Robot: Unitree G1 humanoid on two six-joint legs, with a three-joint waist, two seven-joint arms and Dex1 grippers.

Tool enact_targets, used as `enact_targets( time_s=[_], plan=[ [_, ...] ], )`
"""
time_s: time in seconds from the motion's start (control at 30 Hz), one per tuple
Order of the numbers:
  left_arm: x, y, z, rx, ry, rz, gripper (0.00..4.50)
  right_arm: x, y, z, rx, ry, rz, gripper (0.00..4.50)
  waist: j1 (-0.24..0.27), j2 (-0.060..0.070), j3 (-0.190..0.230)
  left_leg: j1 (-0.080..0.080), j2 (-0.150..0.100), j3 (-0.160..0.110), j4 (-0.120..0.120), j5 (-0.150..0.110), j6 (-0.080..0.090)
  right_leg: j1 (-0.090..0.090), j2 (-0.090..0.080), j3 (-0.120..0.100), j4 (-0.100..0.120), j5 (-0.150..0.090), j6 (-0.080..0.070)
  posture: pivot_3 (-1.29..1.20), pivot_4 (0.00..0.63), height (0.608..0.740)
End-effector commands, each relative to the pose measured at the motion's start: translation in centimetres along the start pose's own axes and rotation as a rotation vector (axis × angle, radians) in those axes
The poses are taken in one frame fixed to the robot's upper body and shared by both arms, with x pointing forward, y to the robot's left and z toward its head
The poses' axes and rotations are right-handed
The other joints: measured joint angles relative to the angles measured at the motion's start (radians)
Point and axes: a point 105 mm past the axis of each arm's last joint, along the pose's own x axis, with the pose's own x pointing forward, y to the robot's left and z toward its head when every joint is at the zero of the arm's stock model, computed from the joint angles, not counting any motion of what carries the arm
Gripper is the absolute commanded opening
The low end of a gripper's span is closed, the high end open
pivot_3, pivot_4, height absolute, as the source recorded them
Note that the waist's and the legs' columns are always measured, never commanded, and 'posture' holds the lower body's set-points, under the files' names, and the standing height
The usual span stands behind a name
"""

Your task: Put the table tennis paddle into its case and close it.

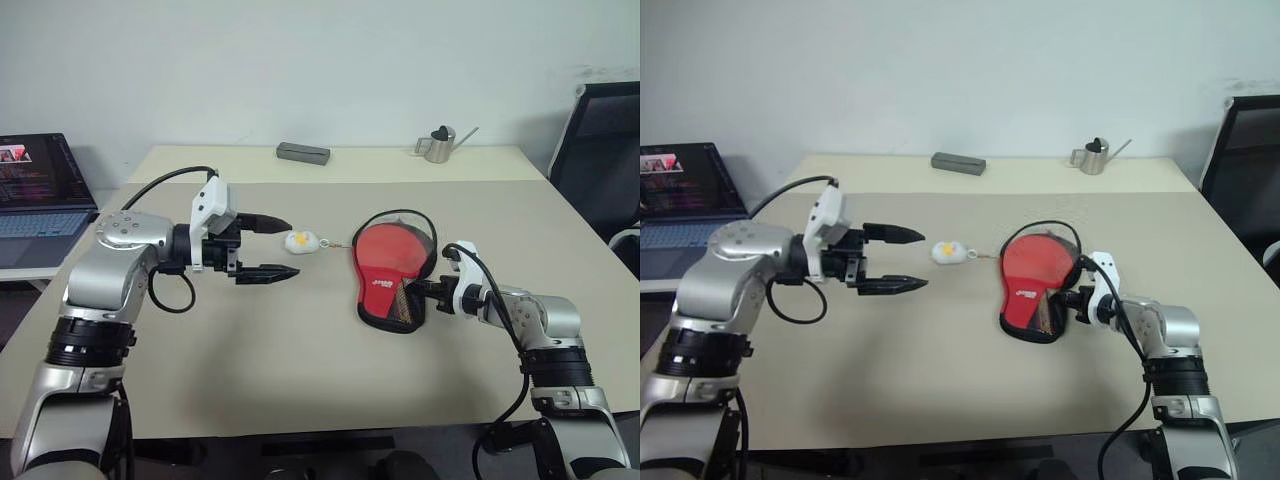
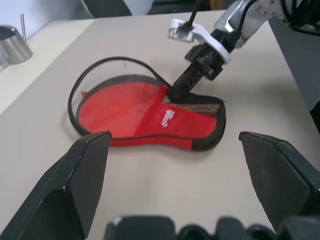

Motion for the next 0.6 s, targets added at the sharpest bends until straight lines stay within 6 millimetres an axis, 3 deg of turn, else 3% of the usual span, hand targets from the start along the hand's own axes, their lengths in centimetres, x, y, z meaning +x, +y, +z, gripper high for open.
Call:
enact_targets(
  time_s=[0.03,0.37,0.6],
  plan=[
    [-1.0,-0.2,0.6,0.055,0.013,0.008,4.5,-0.4,-0.3,0.9,0.014,-0.021,-0.024,0.03,0.0,0.0,0.0,0.0,0.0,0.0,0.0,0.0,0.0,0.0,0.0,0.0,0.0,0.0,0.0,0.0,0.15,0.74],
    [-2.6,-2.9,-1.5,0.047,0.119,-0.077,4.5,-1.5,1.6,0.3,0.075,0.056,0.032,0.03,0.004,0.004,0.002,-0.001,0.0,-0.001,-0.002,0.0,0.0,-0.002,-0.002,0.0,0.0,0.001,-0.004,0.0,0.15,0.74],
    [-2.2,-4.1,-1.0,0.041,0.082,-0.116,4.5,-3.0,2.8,-1.1,0.048,0.135,0.07,0.03,0.004,0.004,0.003,-0.001,0.0,-0.001,-0.002,0.0,0.0,-0.002,-0.003,0.0,-0.001,-0.002,-0.002,0.0,0.15,0.74]
  ],
)
